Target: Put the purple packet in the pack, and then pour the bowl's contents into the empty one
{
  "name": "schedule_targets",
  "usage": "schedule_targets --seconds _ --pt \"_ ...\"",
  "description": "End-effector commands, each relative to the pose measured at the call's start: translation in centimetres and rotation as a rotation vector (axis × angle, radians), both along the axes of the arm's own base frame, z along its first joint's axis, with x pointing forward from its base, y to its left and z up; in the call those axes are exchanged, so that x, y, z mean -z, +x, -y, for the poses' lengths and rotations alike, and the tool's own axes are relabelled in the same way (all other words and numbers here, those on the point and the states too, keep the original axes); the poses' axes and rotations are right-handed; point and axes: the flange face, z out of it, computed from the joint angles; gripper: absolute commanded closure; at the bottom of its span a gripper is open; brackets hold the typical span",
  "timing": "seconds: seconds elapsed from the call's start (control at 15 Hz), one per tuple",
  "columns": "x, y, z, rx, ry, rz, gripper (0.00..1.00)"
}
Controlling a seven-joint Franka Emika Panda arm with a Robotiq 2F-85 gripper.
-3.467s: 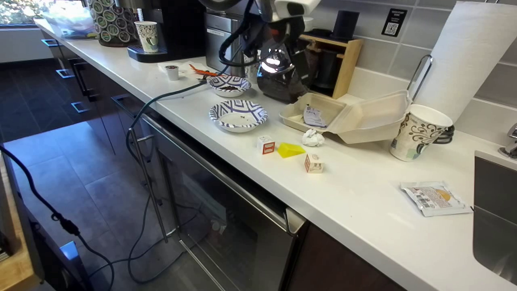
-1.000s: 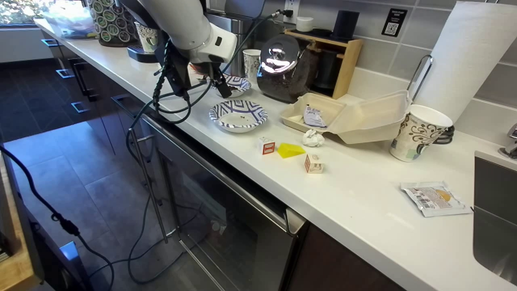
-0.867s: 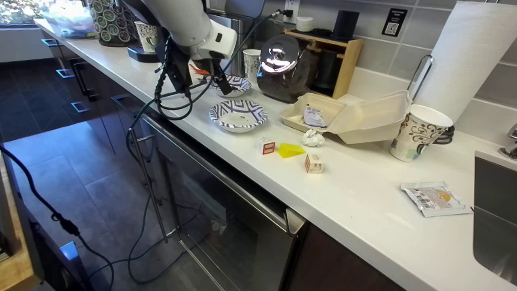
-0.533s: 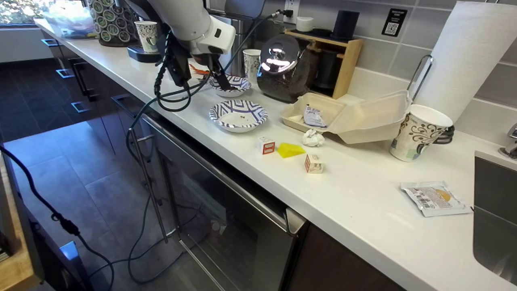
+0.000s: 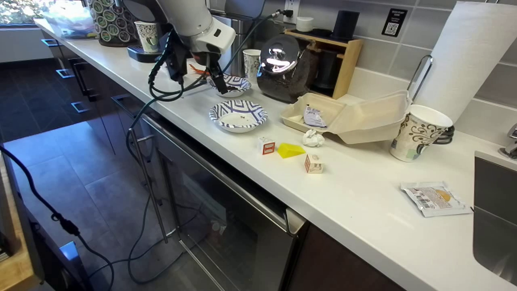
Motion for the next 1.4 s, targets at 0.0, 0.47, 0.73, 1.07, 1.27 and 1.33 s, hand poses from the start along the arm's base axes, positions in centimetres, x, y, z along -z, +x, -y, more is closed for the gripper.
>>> schedule_targets --seconds 0.0,0.47,0.73,1.07,1.27,1.33 --pt "0.9 0.8 0.1 0.042 -0.001 -0.051 0.27" --pt "1.6 1.7 0.9 0.136 0.052 -0.091 0.39" --pt "1.6 2.1 1.3 0.169 0.068 -0.095 0.82" --pt "1.6 1.9 1.7 0.182 0.071 -0.102 1.0" --pt "1.3 1.1 2.1 0.166 0.064 -0.109 1.0" --pt "1.0 0.4 2.5 0.166 0.06 -0.109 0.99"
